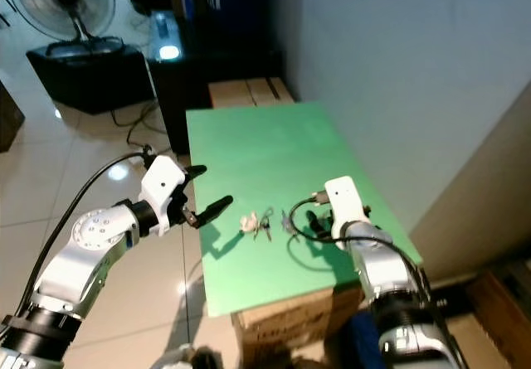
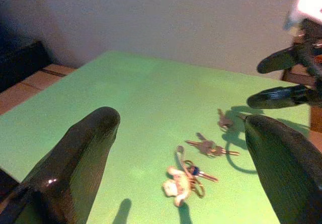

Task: Hang keys on a hook

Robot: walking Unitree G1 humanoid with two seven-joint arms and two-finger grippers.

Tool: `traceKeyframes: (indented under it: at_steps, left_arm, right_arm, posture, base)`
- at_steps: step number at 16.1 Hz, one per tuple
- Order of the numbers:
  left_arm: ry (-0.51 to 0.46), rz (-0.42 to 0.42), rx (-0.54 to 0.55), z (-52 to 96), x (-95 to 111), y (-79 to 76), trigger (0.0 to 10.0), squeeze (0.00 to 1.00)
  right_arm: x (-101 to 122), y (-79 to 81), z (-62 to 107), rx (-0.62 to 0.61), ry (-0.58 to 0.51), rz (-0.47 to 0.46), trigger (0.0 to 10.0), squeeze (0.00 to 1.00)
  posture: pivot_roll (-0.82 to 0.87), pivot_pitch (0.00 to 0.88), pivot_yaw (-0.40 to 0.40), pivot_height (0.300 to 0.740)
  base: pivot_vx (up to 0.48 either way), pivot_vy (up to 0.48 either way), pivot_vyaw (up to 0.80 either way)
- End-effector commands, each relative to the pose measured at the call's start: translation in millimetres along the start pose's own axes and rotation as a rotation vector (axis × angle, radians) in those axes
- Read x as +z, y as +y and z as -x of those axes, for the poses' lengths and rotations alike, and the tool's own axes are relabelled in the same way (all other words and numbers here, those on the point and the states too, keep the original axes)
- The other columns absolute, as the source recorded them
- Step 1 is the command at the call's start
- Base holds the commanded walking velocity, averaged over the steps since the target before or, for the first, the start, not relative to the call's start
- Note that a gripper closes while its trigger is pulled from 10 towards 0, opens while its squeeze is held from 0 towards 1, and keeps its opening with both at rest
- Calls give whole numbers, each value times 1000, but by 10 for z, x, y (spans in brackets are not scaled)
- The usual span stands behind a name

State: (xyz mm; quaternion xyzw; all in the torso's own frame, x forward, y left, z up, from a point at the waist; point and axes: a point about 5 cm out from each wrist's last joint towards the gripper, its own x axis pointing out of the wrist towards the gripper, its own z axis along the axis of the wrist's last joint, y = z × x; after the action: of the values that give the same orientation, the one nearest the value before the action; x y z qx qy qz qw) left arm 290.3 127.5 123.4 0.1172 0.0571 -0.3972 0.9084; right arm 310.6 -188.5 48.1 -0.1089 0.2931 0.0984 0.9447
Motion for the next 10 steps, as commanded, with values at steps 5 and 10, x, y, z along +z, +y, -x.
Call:
traceKeyframes:
  at_steps: [5, 10]
  left_arm:
    - [53, 4, 17, -5, -50, -58, 10000, 0]
    - [30, 40, 44, -68, -26, -155, 10000, 0]
  right_arm:
    - [61, -157, -117, 30, 19, 50, 10000, 1000]
    - [65, -216, -141, 56, 19, 62, 10000, 1000]
  posture:
    - [-58, 134, 52, 718]
    - [-60, 112, 3, 718]
  base:
    - [0, 0, 0]
    - [0, 0, 0]
